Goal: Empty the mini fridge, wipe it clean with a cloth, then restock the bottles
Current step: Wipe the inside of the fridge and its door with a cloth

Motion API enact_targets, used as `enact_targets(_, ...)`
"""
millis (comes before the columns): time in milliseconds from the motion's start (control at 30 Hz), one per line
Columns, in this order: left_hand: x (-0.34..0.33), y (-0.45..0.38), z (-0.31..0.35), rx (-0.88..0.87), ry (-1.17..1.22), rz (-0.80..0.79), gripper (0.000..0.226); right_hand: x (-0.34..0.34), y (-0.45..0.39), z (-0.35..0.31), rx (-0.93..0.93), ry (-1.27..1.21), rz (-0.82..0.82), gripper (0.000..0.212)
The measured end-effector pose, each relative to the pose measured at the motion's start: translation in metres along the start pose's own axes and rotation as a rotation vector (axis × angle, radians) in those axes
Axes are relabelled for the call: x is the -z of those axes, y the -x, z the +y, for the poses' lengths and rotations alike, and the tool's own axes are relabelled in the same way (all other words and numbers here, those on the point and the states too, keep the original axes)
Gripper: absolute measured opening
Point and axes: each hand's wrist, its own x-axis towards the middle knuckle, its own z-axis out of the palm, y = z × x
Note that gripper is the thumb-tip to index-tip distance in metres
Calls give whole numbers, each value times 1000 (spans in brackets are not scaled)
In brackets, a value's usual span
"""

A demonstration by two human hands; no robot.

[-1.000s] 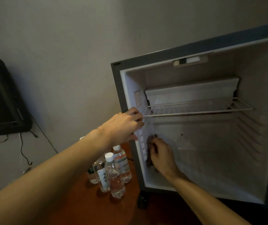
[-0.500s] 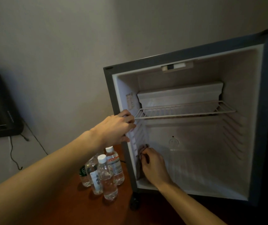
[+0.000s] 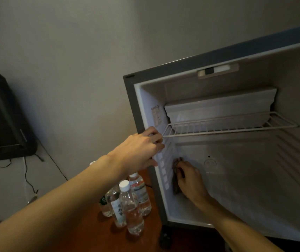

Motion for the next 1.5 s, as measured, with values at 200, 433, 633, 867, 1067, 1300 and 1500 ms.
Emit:
enact_targets(200, 1, 2, 0, -2, -1, 12, 57, 13, 47, -26, 69, -71, -43, 20)
enact_targets(433, 3, 2, 3, 11, -11, 2, 58, 33, 66, -54, 91, -145, -80, 20)
enact_targets(633, -2, 2, 1, 5, -9, 15, 58, 30, 50, -57, 107, -75, -59, 19)
enact_targets(867, -2, 2, 1, 6, 18, 28, 59, 24, 35, -32, 136, -69, -10, 11)
enact_targets(1067, -3, 1, 2, 5, -2, 6, 58, -5, -12, 6, 1, -20, 100, 13)
enact_targets(1300, -2, 1, 0, -1, -1, -2, 57, -20, -14, 13, -119, -30, 102, 14)
enact_targets(1500, 1, 2, 2, 13, -7, -1, 55, -10, 46, -21, -102, -150, 84, 14)
